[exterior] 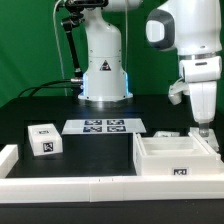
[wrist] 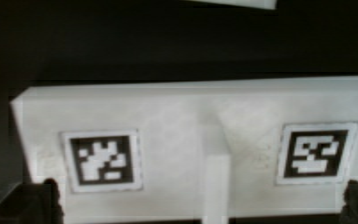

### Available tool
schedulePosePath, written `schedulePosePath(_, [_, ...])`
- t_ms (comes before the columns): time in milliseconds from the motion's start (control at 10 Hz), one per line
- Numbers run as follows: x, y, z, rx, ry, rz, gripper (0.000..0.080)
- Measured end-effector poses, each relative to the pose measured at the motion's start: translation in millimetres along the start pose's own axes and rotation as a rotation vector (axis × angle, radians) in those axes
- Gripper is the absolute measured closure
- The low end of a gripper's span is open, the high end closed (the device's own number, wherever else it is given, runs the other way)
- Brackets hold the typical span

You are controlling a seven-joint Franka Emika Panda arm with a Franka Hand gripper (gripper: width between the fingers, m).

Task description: Assemble cabinet

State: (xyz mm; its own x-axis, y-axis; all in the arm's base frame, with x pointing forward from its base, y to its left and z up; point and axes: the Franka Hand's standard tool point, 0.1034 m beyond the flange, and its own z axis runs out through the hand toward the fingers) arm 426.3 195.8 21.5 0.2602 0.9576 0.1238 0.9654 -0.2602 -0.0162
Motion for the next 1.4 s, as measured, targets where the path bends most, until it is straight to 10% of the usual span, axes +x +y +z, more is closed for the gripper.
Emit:
schedulePosePath(500, [-2.2,-5.2,10.9,0.013,0.003,0.011,0.0015])
schedulePosePath(700, [-3.8,-5.1,11.5,0.014,0.002,0.013,0.0384])
schedulePosePath(800, [-4.0,-5.3,11.8,0.015,0.001,0.014,0.0384])
schedulePosePath(1000, [-4.2,-4.3,11.0,0.011,0.004,0.014,0.0723])
schedulePosePath(1400, [-10.2,0.1,9.2,0.009,0.002,0.026,0.0731])
